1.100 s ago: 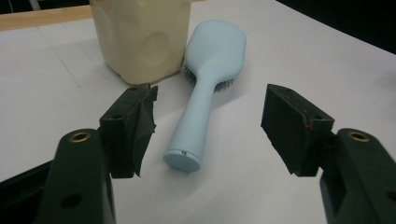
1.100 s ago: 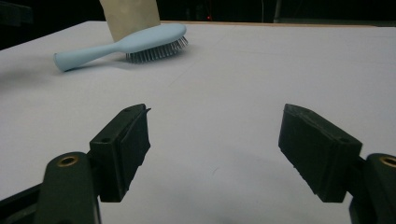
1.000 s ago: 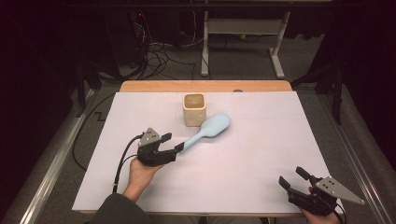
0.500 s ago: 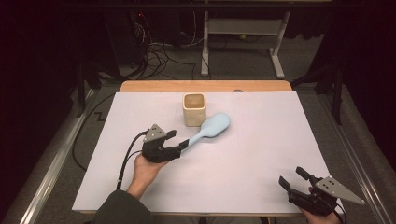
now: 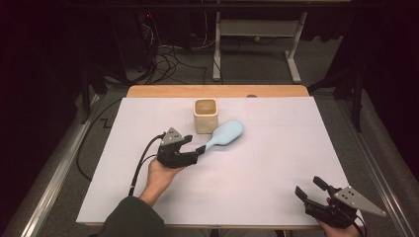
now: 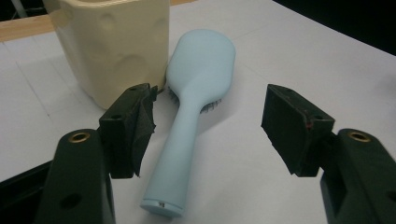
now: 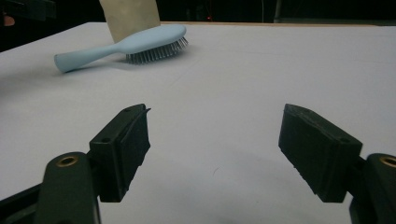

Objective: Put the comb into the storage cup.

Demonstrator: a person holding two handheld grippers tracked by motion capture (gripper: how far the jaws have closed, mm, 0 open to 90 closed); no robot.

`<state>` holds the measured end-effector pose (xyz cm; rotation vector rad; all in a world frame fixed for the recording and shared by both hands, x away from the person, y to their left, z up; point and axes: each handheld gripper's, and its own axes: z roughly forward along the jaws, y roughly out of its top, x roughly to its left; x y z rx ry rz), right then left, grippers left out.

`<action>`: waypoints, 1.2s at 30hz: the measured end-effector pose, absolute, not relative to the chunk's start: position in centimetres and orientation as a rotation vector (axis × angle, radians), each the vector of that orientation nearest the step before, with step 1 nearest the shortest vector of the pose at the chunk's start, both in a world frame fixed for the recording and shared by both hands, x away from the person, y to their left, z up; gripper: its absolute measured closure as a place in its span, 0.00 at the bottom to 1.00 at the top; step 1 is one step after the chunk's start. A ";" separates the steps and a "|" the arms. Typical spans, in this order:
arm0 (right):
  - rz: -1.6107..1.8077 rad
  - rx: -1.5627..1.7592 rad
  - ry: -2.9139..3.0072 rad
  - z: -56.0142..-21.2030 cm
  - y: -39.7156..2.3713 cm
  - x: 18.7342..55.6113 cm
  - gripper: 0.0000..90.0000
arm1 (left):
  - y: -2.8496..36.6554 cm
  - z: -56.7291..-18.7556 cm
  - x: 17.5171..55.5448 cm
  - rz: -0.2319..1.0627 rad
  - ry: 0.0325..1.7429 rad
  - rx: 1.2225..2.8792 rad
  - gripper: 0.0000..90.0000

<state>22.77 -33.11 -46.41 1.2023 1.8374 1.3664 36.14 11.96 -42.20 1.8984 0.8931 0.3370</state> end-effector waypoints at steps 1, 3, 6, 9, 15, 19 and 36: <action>1.366 1.202 1.839 -46.4 -33.1 22.8 0.28 | 11.8 -42.2 36.2 0.336 0.893 1.900 0.39; 1.367 1.202 1.837 -46.4 -33.1 22.8 0.28 | 11.6 -42.2 36.4 0.335 0.894 1.908 0.39; 1.369 1.201 1.839 -46.4 -33.1 22.8 0.28 | 11.2 -42.1 36.7 0.337 0.891 1.922 0.39; 1.369 1.202 1.839 -46.4 -33.1 22.8 0.28 | 10.8 -42.1 37.0 0.335 0.889 1.932 0.39; 1.372 1.200 1.835 -46.4 -33.1 22.8 0.27 | 9.8 -42.2 37.8 0.352 0.892 1.976 0.39; 1.371 1.200 1.836 -46.4 -33.1 22.8 0.27 | 9.3 -41.9 38.2 0.382 0.894 2.007 0.40; 1.371 1.198 1.834 -46.4 -33.2 22.7 0.27 | 7.1 -41.5 40.3 0.338 0.947 2.133 0.42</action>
